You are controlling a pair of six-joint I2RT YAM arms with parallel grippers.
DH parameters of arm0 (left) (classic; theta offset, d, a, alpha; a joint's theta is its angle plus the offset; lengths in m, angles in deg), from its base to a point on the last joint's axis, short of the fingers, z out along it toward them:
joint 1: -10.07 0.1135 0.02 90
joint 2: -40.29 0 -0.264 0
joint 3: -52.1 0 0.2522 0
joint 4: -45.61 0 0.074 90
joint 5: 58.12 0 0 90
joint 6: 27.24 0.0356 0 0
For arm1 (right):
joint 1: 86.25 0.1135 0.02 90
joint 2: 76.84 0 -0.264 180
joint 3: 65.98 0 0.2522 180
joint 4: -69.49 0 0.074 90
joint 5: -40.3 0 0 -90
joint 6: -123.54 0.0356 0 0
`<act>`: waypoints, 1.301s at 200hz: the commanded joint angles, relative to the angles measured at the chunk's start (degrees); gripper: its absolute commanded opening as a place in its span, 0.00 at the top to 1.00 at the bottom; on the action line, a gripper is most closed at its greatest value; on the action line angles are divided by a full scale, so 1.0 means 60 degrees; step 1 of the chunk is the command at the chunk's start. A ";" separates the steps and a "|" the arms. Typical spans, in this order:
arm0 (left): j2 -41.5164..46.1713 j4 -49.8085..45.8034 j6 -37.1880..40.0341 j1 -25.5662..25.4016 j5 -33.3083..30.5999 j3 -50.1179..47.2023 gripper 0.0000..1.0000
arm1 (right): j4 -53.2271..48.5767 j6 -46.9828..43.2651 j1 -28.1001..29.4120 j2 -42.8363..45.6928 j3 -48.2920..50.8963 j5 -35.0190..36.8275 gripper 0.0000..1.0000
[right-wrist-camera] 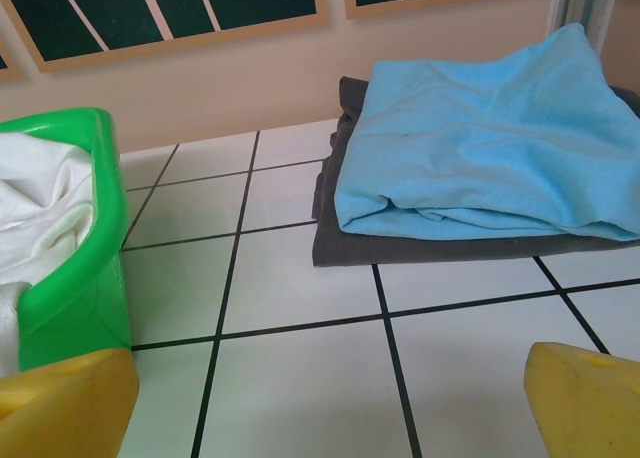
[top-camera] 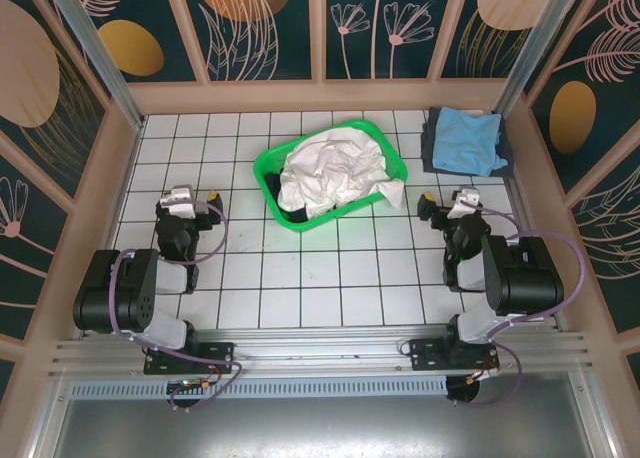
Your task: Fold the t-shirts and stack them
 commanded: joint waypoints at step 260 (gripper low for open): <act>-0.2404 -1.2756 0.0401 -0.2419 0.2148 1.0654 0.01 | -1.1271 0.3310 0.0685 0.4777 -0.2890 -0.2396 0.01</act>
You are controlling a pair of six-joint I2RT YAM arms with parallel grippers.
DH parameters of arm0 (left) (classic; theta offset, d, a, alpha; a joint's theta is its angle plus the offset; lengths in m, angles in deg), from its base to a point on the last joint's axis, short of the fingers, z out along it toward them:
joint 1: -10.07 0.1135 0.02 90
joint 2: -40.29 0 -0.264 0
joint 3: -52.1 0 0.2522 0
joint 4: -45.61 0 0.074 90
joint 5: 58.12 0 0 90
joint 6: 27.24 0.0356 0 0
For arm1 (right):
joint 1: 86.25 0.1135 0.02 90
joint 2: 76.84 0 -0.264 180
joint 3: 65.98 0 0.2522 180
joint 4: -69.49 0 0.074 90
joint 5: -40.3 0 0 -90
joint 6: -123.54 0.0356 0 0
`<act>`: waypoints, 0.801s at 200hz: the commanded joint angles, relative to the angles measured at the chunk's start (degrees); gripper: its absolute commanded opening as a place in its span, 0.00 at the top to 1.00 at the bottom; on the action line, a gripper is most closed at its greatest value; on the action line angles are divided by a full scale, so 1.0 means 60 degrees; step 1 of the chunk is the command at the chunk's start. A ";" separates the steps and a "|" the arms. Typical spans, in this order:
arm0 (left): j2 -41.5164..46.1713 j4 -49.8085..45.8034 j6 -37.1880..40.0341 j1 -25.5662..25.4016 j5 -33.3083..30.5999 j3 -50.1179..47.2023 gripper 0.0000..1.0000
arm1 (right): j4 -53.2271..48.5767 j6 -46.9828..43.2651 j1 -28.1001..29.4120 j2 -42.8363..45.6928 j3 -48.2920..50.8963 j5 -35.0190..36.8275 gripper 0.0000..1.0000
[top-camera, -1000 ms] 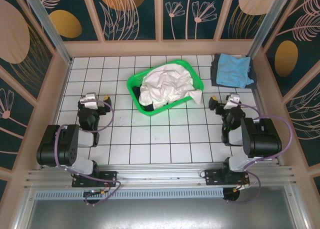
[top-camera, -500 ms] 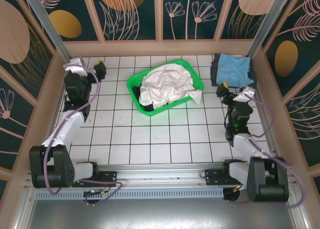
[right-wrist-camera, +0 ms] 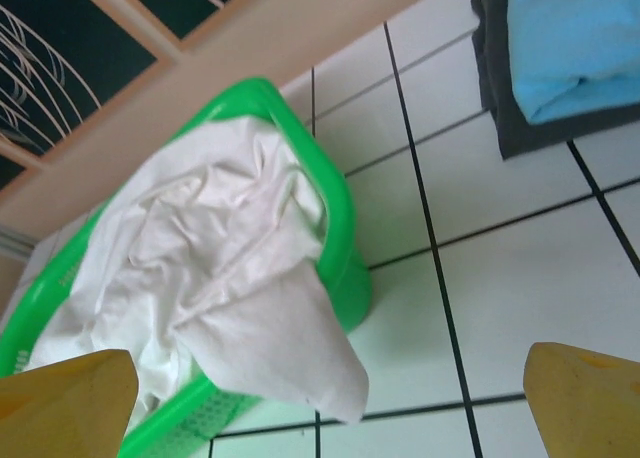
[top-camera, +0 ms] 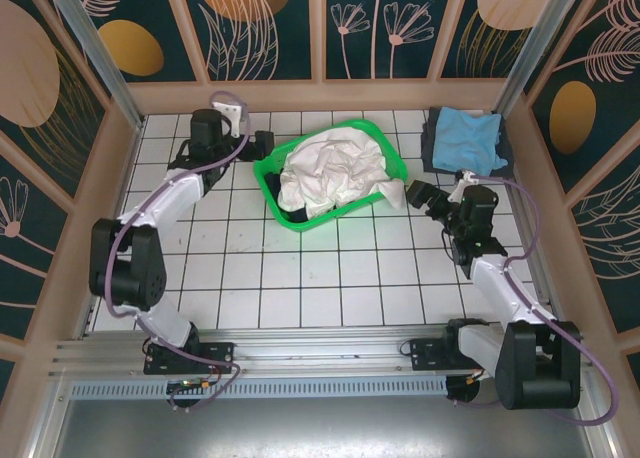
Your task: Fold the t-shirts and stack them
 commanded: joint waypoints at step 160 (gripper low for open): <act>-0.4811 -0.4828 0.3189 -0.0914 -0.1302 0.5149 0.51 | -0.0686 -0.1244 -0.0154 -0.0381 0.0332 -0.0704 0.01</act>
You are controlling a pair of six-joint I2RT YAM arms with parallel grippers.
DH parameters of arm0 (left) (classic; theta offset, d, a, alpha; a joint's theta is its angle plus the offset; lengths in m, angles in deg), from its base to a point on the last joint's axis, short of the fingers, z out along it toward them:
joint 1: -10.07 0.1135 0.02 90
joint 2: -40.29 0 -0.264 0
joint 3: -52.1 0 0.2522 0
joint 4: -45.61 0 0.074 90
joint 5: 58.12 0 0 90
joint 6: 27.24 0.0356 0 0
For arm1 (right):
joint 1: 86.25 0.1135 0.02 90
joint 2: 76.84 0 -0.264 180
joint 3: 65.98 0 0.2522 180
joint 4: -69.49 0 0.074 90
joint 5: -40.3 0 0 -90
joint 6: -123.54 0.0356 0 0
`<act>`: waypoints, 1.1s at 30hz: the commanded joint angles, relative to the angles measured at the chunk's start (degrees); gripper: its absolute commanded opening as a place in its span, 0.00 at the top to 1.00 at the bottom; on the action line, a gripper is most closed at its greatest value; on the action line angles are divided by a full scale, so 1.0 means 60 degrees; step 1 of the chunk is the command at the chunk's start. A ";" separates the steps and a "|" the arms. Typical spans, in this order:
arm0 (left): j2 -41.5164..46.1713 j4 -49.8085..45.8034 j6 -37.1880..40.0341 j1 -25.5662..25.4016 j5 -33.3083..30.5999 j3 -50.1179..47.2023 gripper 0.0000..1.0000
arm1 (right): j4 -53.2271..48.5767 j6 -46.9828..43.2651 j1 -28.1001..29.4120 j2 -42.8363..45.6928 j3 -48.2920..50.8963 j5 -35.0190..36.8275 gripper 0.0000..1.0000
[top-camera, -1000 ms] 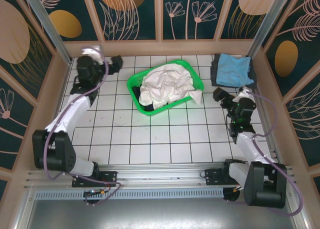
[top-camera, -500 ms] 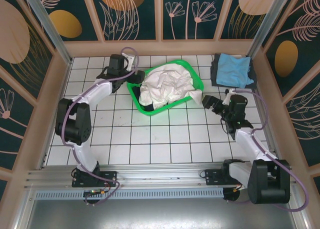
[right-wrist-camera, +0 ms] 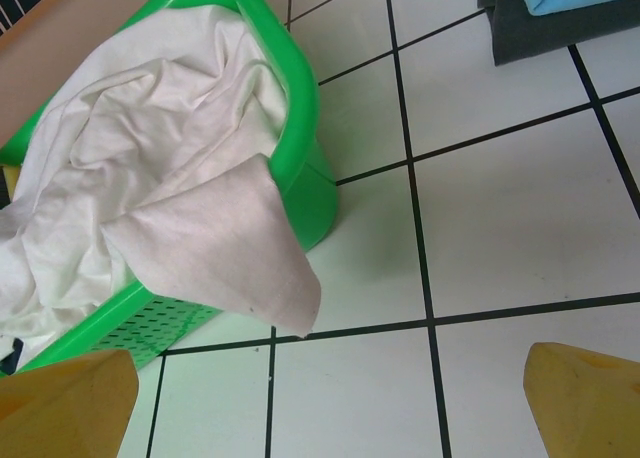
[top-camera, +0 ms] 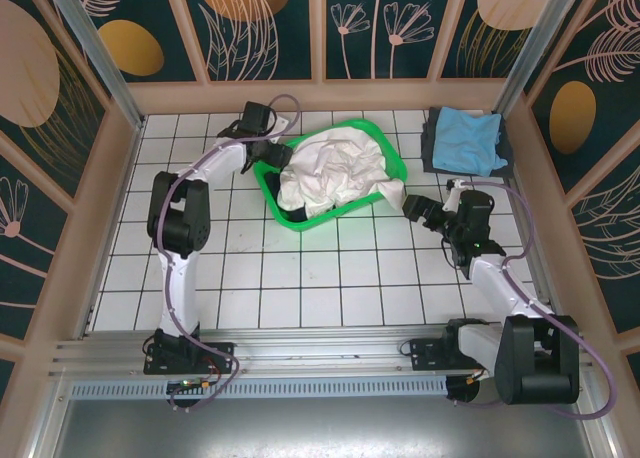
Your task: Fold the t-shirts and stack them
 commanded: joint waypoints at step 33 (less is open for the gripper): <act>0.5492 0.0392 -0.4299 -0.1954 -0.1163 -0.3855 0.47 | 0.0018 -0.0063 -0.0229 0.0000 0.0121 -0.0461 0.01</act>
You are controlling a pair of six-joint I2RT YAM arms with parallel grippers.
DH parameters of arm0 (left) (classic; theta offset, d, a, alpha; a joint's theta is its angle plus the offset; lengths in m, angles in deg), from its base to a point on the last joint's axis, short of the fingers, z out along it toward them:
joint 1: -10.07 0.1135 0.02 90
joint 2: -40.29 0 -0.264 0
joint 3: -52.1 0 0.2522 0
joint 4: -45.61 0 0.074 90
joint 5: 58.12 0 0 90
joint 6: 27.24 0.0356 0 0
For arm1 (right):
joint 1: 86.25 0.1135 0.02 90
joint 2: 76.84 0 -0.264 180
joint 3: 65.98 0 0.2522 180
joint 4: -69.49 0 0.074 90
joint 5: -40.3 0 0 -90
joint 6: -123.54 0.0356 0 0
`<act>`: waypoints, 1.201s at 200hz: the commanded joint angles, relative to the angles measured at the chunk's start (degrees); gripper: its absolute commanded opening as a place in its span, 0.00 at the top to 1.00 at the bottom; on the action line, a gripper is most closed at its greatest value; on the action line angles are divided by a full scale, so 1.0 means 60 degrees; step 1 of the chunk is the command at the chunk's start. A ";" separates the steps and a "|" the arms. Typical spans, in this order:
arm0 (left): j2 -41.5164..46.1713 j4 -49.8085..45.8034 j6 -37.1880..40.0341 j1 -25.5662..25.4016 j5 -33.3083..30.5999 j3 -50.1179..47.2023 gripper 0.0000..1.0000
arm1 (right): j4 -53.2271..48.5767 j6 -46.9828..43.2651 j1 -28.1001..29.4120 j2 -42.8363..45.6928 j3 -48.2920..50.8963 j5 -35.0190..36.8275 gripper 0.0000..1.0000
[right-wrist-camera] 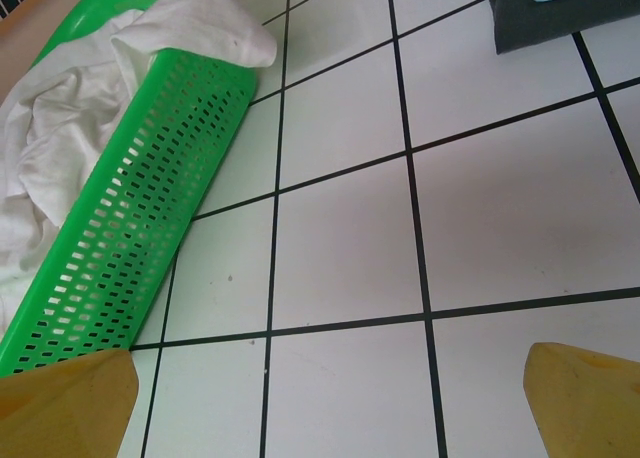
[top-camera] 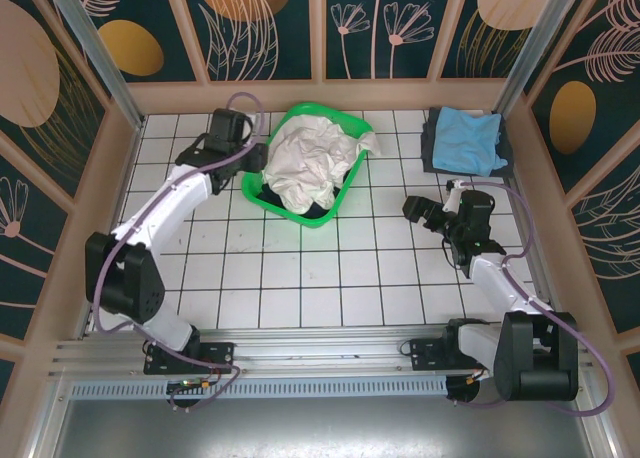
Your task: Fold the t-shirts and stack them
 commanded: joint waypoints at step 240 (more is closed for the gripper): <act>-0.5053 -0.1576 -0.1406 -0.3898 -0.1642 0.3100 0.56 | 0.0099 0.0138 -0.0184 0.0755 0.0498 -0.0265 0.01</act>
